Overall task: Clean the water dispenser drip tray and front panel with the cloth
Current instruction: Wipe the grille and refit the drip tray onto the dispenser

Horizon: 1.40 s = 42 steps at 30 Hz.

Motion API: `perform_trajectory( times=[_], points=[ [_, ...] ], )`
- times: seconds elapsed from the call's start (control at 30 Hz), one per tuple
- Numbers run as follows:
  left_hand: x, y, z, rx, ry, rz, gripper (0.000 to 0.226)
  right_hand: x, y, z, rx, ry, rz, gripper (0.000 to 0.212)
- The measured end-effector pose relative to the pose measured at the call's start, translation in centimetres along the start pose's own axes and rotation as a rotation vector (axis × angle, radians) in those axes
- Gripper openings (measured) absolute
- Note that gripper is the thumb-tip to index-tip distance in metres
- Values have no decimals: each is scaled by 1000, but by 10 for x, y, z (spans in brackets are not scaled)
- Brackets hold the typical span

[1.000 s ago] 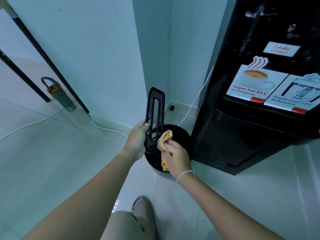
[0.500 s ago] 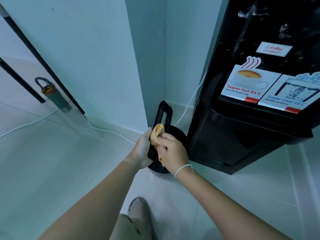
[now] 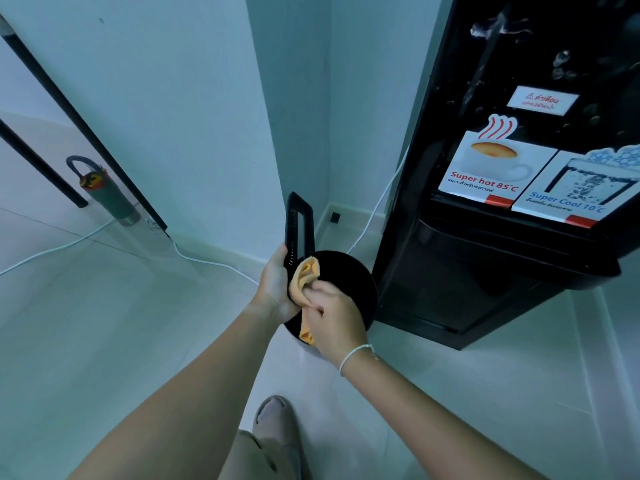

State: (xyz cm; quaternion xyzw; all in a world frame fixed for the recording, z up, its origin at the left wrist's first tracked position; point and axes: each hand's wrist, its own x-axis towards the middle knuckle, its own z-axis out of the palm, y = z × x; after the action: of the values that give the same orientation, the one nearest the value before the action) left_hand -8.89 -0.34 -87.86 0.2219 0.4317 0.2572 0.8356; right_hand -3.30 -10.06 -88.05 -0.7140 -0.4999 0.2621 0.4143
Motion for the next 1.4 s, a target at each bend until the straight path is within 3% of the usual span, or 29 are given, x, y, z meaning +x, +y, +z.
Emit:
perform_trajectory(
  times=[0.1, 0.27, 0.5, 0.6, 0.73, 0.93, 1.03, 1.17, 1.23, 1.4],
  points=[
    [1, -4, 2, -26, -18, -2, 56, -2, 6, -4, -3, 11, -37, 21],
    [2, -9, 15, -18, -63, 8, 56, 34, 15, -18, -41, 82, 136, 23],
    [10, -3, 1, 8, 31, 34, 48, -4, 12, -9, -58, 28, 11, 20],
    [7, -17, 2, 42, -17, 17, 48, 4, 29, -15, -86, 44, 129, 17],
    [-1, -24, 3, 255, -94, 22, 52, 30, 40, -29, -127, 92, 226, 26],
    [-16, -20, -7, 397, -211, -60, 49, 76, 35, -63, 79, 262, 445, 36],
    [-16, -22, -9, 401, -198, -62, 47, 75, 26, -61, 25, 248, 359, 32],
    [-9, -23, -11, 366, -156, -33, 42, 40, 9, -25, -119, 123, -2, 30],
    [-10, -24, -14, 373, -170, -39, 42, 34, 11, -20, -112, 115, -28, 33],
    [-22, -26, -21, 445, -190, -108, 48, 79, 22, -42, -34, 213, 285, 32]
  ],
)
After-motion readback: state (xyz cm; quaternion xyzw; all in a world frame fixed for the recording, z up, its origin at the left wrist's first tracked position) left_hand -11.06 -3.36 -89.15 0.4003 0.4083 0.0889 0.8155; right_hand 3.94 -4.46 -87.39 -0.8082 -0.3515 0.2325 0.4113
